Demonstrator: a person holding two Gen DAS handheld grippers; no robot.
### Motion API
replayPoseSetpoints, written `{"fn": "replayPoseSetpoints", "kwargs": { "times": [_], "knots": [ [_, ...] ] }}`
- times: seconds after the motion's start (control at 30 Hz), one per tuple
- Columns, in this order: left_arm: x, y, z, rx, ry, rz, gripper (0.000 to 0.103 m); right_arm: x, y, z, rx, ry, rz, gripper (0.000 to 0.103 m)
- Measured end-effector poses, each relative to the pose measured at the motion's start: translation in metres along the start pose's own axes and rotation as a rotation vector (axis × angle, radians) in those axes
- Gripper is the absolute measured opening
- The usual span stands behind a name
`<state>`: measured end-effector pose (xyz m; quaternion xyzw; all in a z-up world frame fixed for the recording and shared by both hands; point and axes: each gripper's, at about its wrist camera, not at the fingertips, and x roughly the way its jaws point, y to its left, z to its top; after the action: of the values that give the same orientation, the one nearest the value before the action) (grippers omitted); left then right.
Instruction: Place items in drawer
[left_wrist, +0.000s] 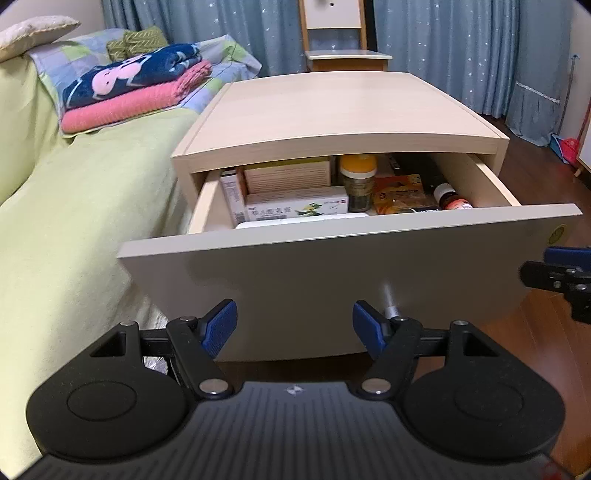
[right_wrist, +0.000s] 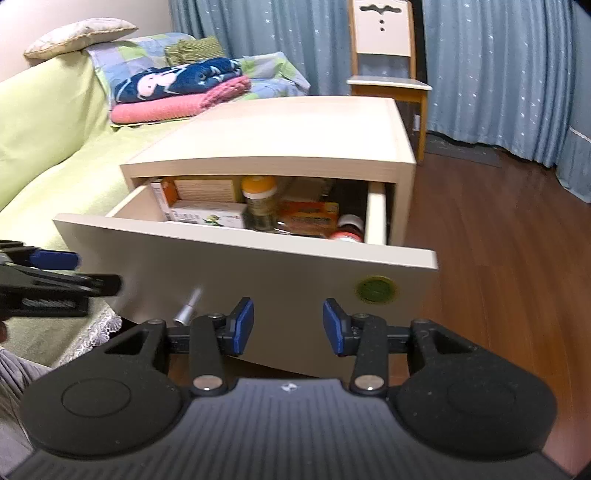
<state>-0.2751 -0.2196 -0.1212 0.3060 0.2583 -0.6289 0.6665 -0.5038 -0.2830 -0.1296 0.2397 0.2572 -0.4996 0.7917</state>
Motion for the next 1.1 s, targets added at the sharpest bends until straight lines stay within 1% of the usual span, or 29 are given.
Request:
{"fn": "replayPoseSetpoints", "kwargs": {
  "times": [0.07,0.17,0.27,0.37,0.7,1.1],
  "knots": [
    [0.007,-0.002,0.002,0.000,-0.003,0.000,0.070,0.004,0.002,0.000,0.004,0.010,0.009,0.033],
    [0.019,-0.003,0.001,0.009,-0.004,0.020,0.068,0.011,0.003,-0.001,0.018,0.028,0.006,0.030],
    [0.031,0.003,0.001,-0.030,0.010,-0.004,0.065,0.017,0.007,-0.001,0.031,0.030,-0.004,0.030],
    [0.035,0.005,0.001,-0.046,0.006,-0.017,0.065,0.022,0.011,0.000,0.041,0.024,-0.011,0.030],
    [0.047,0.009,0.000,-0.071,0.023,-0.017,0.065,0.035,0.017,0.000,0.051,0.029,-0.047,0.030],
    [0.056,0.009,0.001,-0.091,0.039,-0.011,0.067,0.045,0.017,0.004,0.075,0.025,-0.063,0.030]
  ]
}}
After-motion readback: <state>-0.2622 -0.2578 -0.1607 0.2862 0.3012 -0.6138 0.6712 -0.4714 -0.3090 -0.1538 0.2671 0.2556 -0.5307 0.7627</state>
